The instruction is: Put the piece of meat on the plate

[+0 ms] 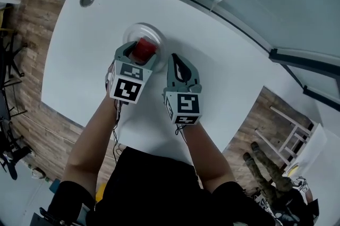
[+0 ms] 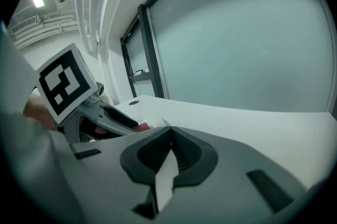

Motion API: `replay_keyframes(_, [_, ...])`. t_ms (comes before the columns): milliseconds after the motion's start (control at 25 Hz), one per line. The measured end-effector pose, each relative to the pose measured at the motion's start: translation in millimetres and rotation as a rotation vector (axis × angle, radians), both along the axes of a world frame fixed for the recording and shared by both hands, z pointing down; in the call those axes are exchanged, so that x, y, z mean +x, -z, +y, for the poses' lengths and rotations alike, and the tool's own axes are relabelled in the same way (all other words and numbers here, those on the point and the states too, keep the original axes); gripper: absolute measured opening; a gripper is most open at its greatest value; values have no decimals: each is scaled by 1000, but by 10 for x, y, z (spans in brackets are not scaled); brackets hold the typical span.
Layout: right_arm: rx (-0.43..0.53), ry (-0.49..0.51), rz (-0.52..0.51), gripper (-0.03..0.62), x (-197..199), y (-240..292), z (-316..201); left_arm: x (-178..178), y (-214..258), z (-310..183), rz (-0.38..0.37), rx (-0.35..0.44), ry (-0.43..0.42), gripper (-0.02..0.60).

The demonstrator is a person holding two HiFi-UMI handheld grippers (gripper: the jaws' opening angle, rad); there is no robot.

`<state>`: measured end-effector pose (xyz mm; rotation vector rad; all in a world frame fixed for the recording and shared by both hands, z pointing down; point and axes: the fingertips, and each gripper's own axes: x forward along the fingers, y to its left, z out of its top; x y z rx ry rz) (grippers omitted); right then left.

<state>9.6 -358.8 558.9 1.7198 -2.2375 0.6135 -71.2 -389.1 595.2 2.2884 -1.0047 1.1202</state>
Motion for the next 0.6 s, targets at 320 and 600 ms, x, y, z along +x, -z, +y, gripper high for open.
replay_keyframes(320, [17,-8,4,3,61,89,93,58,87,19,73,-3,-16,282])
replay_keyframes(600, [47,15,1,3,28,332,208,-13,678,93,157,202,61,281])
